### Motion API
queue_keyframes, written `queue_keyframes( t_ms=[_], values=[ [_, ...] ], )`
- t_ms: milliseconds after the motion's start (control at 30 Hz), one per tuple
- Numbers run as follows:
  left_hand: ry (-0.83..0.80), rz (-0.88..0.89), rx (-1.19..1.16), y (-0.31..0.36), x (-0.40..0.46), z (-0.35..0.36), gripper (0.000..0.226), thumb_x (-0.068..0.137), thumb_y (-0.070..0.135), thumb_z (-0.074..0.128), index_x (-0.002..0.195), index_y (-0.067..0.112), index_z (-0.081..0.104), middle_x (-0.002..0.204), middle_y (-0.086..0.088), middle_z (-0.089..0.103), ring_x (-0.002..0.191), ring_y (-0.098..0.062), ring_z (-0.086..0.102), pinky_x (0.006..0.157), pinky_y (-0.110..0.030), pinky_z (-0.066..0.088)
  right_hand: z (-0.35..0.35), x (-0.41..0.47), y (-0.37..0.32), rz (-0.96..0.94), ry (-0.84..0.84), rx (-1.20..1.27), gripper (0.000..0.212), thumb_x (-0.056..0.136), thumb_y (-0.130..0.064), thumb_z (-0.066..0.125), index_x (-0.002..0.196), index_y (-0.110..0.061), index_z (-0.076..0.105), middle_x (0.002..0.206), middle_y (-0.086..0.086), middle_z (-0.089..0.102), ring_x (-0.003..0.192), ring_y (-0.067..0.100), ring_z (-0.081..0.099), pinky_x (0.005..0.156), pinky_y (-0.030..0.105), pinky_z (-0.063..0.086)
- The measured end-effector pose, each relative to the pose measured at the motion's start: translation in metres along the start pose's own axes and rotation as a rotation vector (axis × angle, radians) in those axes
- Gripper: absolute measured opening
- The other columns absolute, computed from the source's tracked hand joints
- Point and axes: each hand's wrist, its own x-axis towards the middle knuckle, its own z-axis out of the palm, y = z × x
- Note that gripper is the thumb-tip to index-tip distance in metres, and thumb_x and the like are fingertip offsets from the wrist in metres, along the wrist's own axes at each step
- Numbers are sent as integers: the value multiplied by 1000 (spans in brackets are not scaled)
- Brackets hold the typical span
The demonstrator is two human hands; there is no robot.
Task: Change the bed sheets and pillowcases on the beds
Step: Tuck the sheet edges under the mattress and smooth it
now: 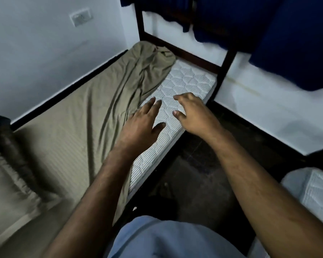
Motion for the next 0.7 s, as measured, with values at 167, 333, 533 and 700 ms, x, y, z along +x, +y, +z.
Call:
queue_keyframes(
  t_ms=[167, 333, 533, 700],
  values=[
    [11, -101, 9, -21, 99, 39, 72, 98, 45, 56, 158, 18, 27, 165, -4, 27, 145, -26, 39, 110, -51, 41, 5, 109, 64, -56, -63, -34, 51, 100, -32, 56, 147, -17, 43, 143, 4, 47, 131, 26, 44, 104, 46, 44],
    [-6, -222, -54, -63, 193, 65, 70, 96, 36, 64, 156, 13, 34, 161, -10, 35, 142, -32, 42, 112, -48, 41, 10, 216, 111, -118, -186, -71, 50, 99, -30, 58, 145, -14, 46, 140, 7, 48, 127, 29, 46, 101, 47, 47],
    [38, -404, -109, -96, 278, 80, 66, 95, 32, 66, 152, 9, 42, 155, -12, 44, 138, -31, 48, 111, -41, 41, 38, 341, 146, -171, -235, -12, 40, 96, -29, 59, 130, -10, 55, 131, 14, 52, 123, 36, 49, 98, 50, 47],
    [75, -623, -178, -116, 312, 124, 62, 96, 29, 66, 149, 7, 45, 150, -15, 49, 135, -33, 51, 110, -40, 40, 101, 422, 165, -298, -400, -10, 38, 95, -30, 59, 127, -11, 56, 130, 15, 53, 123, 37, 50, 98, 48, 48]
  ],
)
